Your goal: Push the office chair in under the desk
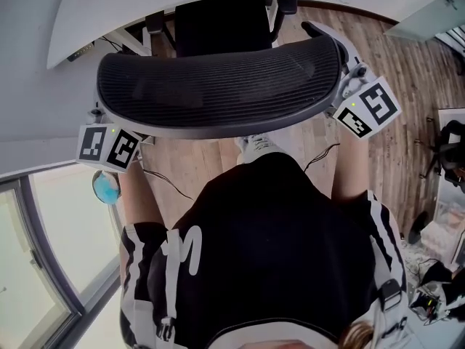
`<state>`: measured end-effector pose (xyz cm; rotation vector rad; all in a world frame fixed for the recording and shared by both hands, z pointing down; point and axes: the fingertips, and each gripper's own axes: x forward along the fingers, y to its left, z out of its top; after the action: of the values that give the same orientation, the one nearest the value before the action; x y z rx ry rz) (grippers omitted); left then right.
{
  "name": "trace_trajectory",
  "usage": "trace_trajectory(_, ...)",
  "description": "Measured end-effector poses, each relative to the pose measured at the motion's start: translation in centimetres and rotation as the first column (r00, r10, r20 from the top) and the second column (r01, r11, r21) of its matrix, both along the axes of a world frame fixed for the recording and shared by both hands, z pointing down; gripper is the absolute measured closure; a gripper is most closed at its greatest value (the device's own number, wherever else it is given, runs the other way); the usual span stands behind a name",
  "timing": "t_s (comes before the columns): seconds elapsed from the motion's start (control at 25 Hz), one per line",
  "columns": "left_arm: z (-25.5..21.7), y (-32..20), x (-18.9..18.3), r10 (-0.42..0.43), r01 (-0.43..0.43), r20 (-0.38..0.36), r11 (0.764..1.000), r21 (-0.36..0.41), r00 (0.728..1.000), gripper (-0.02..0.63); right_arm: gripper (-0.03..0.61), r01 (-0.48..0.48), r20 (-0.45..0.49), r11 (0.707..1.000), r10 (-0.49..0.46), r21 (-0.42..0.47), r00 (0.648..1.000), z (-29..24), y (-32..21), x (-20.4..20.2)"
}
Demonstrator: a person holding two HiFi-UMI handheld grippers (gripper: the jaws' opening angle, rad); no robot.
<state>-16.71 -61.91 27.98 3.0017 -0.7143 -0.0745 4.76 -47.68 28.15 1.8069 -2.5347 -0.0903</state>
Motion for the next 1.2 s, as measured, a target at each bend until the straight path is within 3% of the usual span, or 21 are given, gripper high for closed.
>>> trace_trajectory(0.44,0.0,4.6,3.1,-0.01,0.011,-0.025,0.999,0.032,1.0,0.29,0.318,0.009,0.019,1.0,-0.009,0.02,1.0,0.0,2.8,4.6)
trace_trajectory(0.76,0.0,-0.5,7.1,-0.004,0.006,-0.037,0.999,0.042,0.999,0.308,0.316,0.016,-0.008,0.999,-0.016,0.031,1.0,-0.1,-2.7,8.8)
trace_trajectory(1.04,-0.3,-4.5,7.8,0.008,-0.006,-0.108,1.0,0.018,0.994,0.308,0.314,0.019,0.027,0.999,-0.02,0.043,0.999,-0.4,-7.2,9.7)
trace_trajectory(1.2,-0.5,-5.5,8.8,0.011,-0.009,-0.094,1.0,0.019,0.996,0.308,0.313,0.001,0.038,0.999,-0.003,0.042,0.999,-0.3,-8.0,10.8)
